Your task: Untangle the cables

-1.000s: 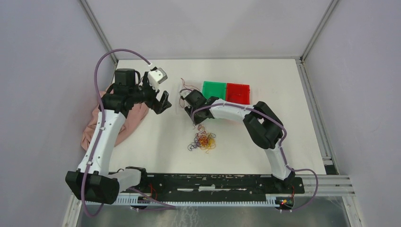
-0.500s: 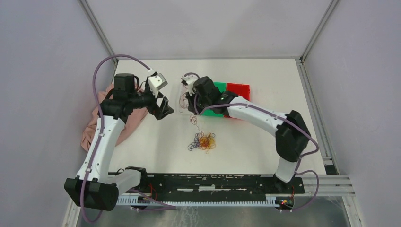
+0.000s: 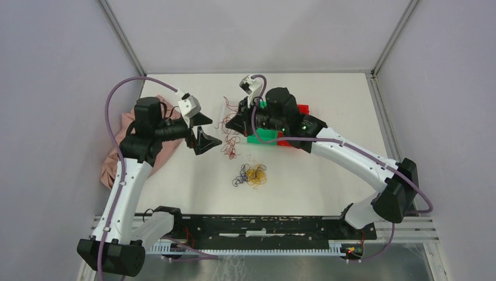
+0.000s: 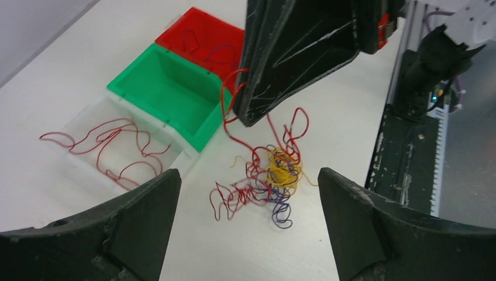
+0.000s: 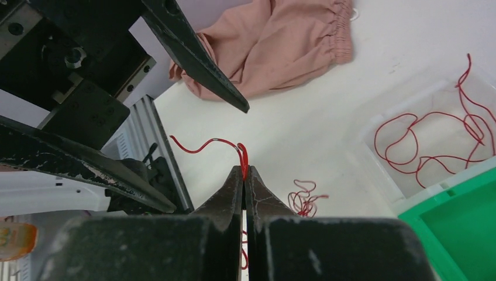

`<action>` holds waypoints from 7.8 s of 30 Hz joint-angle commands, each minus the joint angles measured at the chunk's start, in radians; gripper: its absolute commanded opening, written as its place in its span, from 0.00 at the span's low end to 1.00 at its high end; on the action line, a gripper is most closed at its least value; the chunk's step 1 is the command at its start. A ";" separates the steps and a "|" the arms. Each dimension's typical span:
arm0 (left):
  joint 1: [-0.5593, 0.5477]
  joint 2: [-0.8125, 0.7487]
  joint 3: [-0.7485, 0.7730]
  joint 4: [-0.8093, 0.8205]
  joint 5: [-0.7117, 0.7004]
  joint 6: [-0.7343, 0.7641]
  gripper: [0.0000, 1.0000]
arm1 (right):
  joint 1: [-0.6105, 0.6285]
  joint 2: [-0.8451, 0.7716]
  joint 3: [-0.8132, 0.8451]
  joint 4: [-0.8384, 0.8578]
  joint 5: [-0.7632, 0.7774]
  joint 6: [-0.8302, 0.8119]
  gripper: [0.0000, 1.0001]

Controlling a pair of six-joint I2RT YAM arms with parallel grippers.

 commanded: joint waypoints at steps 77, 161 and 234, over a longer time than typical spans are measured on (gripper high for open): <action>-0.078 -0.062 0.116 0.603 0.083 -0.715 0.07 | 0.166 0.153 -0.250 0.956 -0.106 0.354 0.42; -0.221 0.750 0.191 0.547 -0.522 0.389 0.46 | -0.125 -0.536 -0.677 0.118 0.781 0.206 0.47; -0.207 0.459 0.323 -0.233 -0.284 0.589 0.18 | -0.125 -0.758 -0.683 -0.434 0.293 0.234 0.40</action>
